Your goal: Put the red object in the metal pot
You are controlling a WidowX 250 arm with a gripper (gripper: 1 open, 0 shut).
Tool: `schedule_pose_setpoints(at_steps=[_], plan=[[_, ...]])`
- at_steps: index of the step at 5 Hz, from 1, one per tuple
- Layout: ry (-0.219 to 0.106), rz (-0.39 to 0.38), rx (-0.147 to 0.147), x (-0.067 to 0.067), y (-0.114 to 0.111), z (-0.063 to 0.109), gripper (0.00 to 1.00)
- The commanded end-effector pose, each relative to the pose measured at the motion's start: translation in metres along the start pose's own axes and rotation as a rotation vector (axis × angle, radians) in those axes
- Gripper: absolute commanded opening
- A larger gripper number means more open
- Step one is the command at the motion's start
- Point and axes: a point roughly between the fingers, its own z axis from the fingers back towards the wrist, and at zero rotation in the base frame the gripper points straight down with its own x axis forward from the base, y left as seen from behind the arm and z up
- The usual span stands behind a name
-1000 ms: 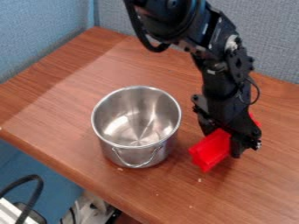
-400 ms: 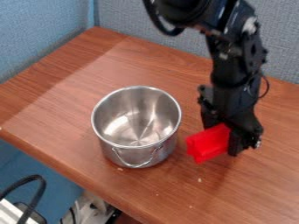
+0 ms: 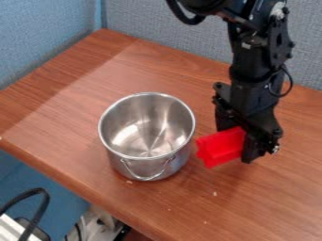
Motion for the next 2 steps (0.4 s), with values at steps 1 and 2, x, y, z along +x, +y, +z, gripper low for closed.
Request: schedule_pose_setpoints(at_steps=[1, 2], plan=[[-0.046, -0.032, 0.020, 0.003, -0.003, 0.016, 0.00], [-0.039, -0.011, 0.028, 0.001, -0.001, 0.029, 0.00]])
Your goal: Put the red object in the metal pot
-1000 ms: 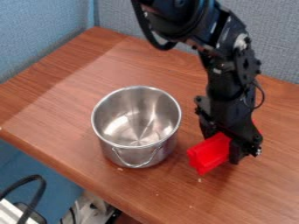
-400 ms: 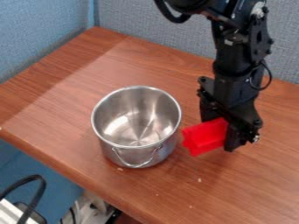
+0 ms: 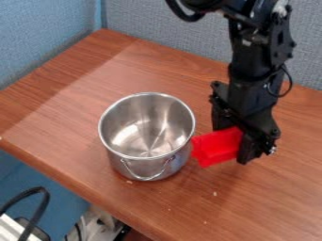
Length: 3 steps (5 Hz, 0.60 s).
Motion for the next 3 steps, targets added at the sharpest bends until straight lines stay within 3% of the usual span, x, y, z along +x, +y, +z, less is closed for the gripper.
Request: schedule_pose_setpoints(at_steps=[1, 3], plan=[[-0.052, 0.020, 0.041, 0.004, 0.011, 0.040, 0.00], [-0.014, 0.041, 0.064, -0.014, 0.054, 0.056, 0.00]])
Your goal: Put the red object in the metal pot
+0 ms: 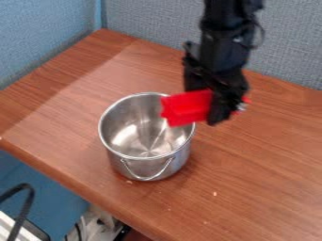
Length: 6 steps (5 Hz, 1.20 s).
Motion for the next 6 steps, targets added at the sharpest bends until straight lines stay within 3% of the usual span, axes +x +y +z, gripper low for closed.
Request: schedule_pose_setpoints(at_steps=[1, 2, 3, 5, 6], plan=[[-0.047, 0.070, 0.008, -0.010, 0.021, 0.017, 0.00], [-0.039, 0.160, -0.034, -0.019, 0.025, 0.011, 0.00], [-0.044, 0.222, -0.050, -0.022, 0.022, 0.008, 0.00], [-0.039, 0.281, -0.068, -0.008, 0.035, -0.009, 0.00], [-0.039, 0.319, -0.069, 0.001, 0.031, -0.016, 0.00]])
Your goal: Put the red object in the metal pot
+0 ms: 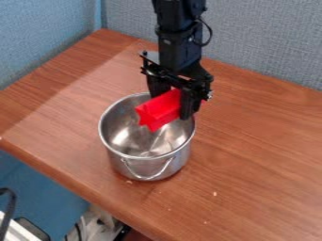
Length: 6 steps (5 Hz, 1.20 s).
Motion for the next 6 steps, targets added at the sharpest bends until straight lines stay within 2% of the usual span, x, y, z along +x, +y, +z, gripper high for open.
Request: schedule_pose_setpoints(at_steps=[1, 3, 5, 6], plan=[[-0.040, 0.021, 0.005, 0.014, -0.008, 0.000, 0.00], [-0.035, 0.018, 0.011, 0.009, -0.003, 0.016, 0.00], [-0.027, -0.013, 0.021, -0.003, 0.003, 0.027, 0.00], [-0.037, -0.023, 0.033, -0.013, 0.002, 0.043, 0.00]])
